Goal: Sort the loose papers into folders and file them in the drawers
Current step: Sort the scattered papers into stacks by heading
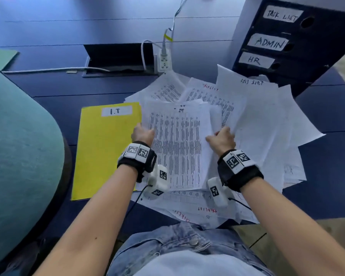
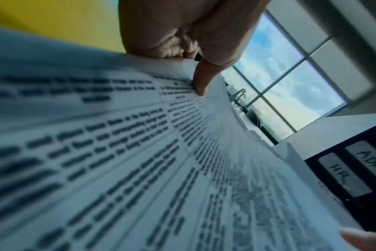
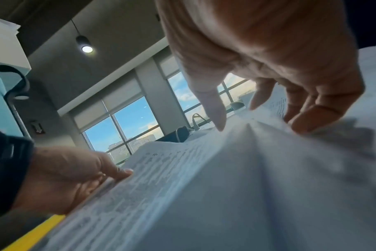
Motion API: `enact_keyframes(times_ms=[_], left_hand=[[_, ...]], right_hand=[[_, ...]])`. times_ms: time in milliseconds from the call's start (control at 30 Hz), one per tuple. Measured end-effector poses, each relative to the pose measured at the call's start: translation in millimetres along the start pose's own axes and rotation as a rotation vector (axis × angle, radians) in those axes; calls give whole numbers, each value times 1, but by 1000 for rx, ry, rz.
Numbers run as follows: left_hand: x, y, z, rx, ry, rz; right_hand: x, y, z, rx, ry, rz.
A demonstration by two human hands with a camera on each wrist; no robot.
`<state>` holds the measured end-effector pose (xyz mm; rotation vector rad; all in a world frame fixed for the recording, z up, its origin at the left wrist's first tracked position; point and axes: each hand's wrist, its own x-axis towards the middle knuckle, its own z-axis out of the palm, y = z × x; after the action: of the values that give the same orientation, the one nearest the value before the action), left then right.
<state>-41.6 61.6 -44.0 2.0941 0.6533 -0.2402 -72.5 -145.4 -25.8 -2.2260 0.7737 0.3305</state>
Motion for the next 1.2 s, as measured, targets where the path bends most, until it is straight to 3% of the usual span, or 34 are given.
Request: enact_keyframes(times_ms=[133,267,367,500,600,800,1033,1100,1200], left_hand=[[3,-18,6,36,-7,-42],[2,-21,9,27,-2,-43],[3,-18,8,-56,-10,-84],[7,-10,6,-296,20,-17],[8,8,10,-216,-65,90],[11,24,35,-52,-298,156],[18,16,47,4,-367,155],[19,13,48,-15,-359,165],[17,11,51,-62,-365,186]], right_hand=[[-10,-7,3,152,-15,-19],[-39,-21,12,108,-120,-348],[-51,-34,6,114,-119,-539],[-22,-38,-19,422,66,-405],[26,-24,-30,525,112,-214],[76,21,-19,153,242,40],[54,16,-22,355,257,-167],[44,5,-25,273,276,-274],[28,-16,-28,-32,337,-469]])
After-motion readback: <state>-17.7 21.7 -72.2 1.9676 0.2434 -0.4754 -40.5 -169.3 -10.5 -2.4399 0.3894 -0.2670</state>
